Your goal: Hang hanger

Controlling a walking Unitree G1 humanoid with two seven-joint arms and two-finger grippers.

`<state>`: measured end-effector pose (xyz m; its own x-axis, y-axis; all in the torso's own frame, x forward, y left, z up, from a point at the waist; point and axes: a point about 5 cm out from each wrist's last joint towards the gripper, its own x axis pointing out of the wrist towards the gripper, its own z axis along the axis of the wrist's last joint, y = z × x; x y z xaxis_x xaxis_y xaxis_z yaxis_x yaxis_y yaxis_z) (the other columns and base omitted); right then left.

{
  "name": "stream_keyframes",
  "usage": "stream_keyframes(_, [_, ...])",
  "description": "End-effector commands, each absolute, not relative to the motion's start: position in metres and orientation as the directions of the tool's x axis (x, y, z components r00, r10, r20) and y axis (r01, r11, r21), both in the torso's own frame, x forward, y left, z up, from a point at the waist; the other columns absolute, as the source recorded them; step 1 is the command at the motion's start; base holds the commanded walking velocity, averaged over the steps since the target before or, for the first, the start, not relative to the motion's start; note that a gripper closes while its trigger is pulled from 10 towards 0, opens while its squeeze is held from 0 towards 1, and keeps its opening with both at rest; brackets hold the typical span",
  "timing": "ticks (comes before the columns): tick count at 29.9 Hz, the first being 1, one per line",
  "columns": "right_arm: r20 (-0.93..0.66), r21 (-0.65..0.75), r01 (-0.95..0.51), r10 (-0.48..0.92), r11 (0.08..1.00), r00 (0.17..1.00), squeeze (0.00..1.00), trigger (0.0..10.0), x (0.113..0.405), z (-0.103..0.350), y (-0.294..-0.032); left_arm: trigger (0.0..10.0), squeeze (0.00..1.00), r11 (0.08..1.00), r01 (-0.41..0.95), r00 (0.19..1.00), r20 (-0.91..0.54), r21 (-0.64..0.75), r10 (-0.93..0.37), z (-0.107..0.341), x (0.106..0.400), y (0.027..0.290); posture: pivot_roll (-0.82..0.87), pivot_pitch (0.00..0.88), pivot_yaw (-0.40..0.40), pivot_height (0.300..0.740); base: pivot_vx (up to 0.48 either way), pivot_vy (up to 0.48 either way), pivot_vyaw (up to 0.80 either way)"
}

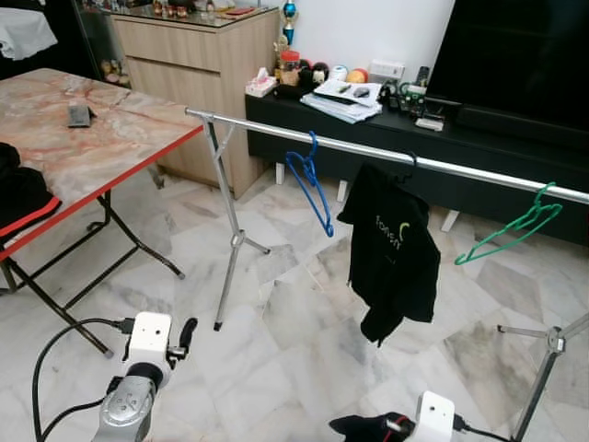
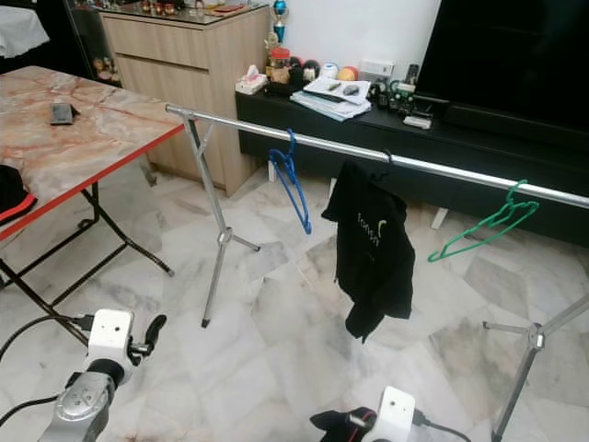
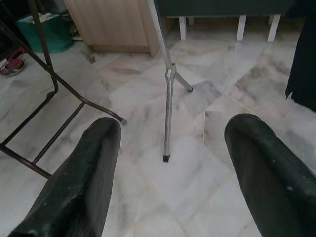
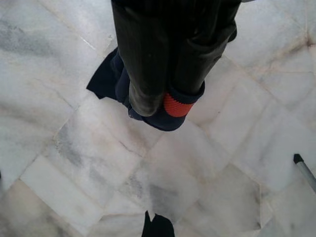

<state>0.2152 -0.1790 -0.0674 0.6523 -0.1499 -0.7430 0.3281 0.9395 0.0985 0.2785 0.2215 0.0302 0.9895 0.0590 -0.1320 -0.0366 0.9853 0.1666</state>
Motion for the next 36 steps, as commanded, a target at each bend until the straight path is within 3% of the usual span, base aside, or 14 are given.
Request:
stream_keyframes(1, [-0.751, 0.083, 0.364, -0.182, 0.928, 0.635, 0.0, 10.0, 0.208, -0.071, -0.185, 10.0, 0.0, 0.988, -0.038, 0.993, -0.107, 0.152, 0.055, 0.036, 0.282, 0.22, -0.05, 0.082, -0.007, 0.74, 0.0, 0.0, 0.0])
stream_keyframes(5, [-0.742, 0.063, 0.393, -0.221, 0.917, 0.634, 0.0, 10.0, 0.207, -0.07, -0.193, 10.0, 0.0, 0.989, -0.013, 0.998, -0.053, 0.146, 0.021, 0.05, 0.288, 0.215, -0.06, 0.085, -0.002, 0.74, 0.0, 0.0, 0.0])
stream_keyframes(9, [-0.659, 0.063, 0.511, -0.349, 0.857, 0.667, 0.0, 10.0, 0.22, -0.055, -0.219, 10.0, 0.0, 0.987, 0.003, 0.999, -0.034, 0.162, 0.002, 0.056, 0.287, 0.215, -0.06, 0.092, 0.001, 0.74, 0.0, 0.0, -0.8])
stream_keyframes(17, [-0.583, 0.025, 0.567, -0.449, 0.823, 0.677, 0.0, 10.0, 0.23, -0.04, -0.244, 10.0, 0.0, 0.988, -0.004, 0.999, -0.05, 0.155, 0.012, 0.056, 0.285, 0.215, -0.07, 0.093, 0.002, 0.74, 0.0, 0.0, -0.79])
stream_keyframes(36, [-0.511, 0.041, 0.56, -0.464, 0.828, 0.723, 0.0, 10.0, 0.244, -0.03, -0.236, 10.0, 0.0, 0.987, 0.015, 0.999, -0.051, 0.158, -0.007, 0.062, 0.285, 0.212, -0.06, 0.094, 0.007, 0.74, 0.0, 0.062, -0.74])
